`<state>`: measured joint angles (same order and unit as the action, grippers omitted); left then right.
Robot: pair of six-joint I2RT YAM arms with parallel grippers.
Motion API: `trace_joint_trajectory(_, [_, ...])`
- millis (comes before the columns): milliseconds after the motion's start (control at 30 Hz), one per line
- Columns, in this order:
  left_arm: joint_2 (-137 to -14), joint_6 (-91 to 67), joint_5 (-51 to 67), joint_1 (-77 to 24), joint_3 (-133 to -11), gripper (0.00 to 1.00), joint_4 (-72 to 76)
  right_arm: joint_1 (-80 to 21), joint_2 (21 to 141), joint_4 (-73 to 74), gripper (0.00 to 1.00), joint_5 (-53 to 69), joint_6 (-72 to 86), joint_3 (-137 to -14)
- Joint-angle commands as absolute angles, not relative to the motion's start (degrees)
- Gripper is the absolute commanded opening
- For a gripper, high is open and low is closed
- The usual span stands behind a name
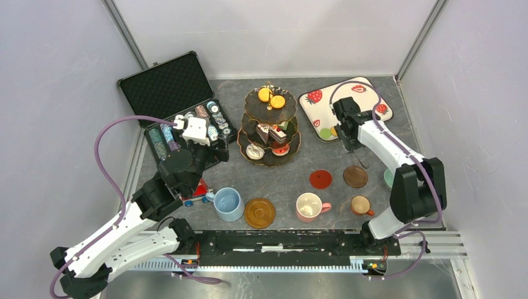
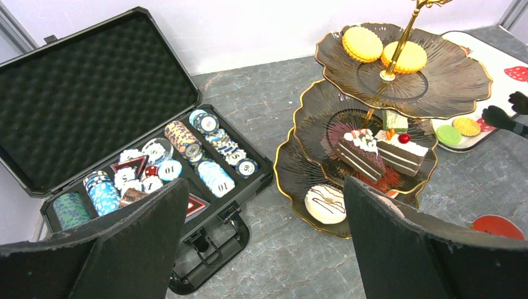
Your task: Serve the afternoon tea
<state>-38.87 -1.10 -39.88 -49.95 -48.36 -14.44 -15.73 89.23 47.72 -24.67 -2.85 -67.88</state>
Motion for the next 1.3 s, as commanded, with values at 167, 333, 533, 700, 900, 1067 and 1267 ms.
trace_joint_trajectory(167, [-38.53, -2.38, -39.79, -49.75, -49.24, 1.0, -13.36, -15.81, 94.53, 47.54, 0.48, -22.01, -3.08, -70.34])
trace_joint_trajectory(333, [-38.62, -2.29, -39.81, -49.7, -49.22, 1.0, -13.27, -16.17, 96.46, 46.38, 0.48, -19.84, -3.16, -71.27])
trace_joint_trajectory(533, [-38.67, -2.29, -39.85, -49.75, -49.24, 1.0, -13.27, -16.17, 99.59, 45.17, 0.48, -20.81, -3.02, -72.85])
trace_joint_trajectory(700, [-38.97, -2.15, -40.08, -49.75, -49.18, 1.0, -13.22, -15.66, 102.07, 43.89, 0.49, -21.43, -2.91, -74.14])
trace_joint_trajectory(900, [-39.03, -2.12, -39.99, -49.72, -49.18, 1.0, -13.18, -13.82, 103.25, 43.02, 0.5, -18.65, -2.72, -74.02])
trace_joint_trajectory(1067, [-39.17, -2.28, -39.64, -49.74, -49.22, 1.0, -13.18, -12.97, 102.74, 43.03, 0.49, -13.82, -2.89, -73.64])
trace_joint_trajectory(1267, [-39.07, -2.36, -39.51, -49.75, -49.23, 1.0, -13.27, -12.45, 103.6, 43.77, 0.43, -12.6, -3.16, -74.06])
